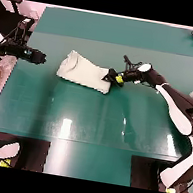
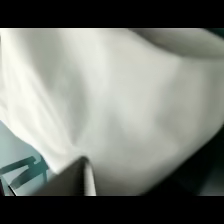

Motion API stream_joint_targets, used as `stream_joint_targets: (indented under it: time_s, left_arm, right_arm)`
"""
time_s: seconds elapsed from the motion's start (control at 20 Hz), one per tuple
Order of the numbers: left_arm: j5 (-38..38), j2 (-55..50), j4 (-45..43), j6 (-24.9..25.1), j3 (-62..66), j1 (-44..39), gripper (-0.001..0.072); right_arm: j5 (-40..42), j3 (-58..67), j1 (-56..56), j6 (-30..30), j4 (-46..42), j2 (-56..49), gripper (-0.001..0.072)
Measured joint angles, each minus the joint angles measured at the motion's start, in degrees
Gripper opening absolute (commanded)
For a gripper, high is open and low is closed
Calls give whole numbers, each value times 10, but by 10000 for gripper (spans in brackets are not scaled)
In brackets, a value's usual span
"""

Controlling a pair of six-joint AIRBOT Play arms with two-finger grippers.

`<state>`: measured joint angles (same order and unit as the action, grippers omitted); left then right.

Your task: Fold the shirts.

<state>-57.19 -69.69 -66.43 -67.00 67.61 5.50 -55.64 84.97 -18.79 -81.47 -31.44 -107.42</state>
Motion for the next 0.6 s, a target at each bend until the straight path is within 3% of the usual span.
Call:
stream_joint_targets:
  time_s: [0.3,0.6]
  left_arm:
    - [-35,0,28,0,0,0,24]
    - [-86,0,111,-1,0,0,25]
  right_arm:
    - [5,153,-9,-24,1,-11,21]
    - [-17,303,99,-109,1,19,21]
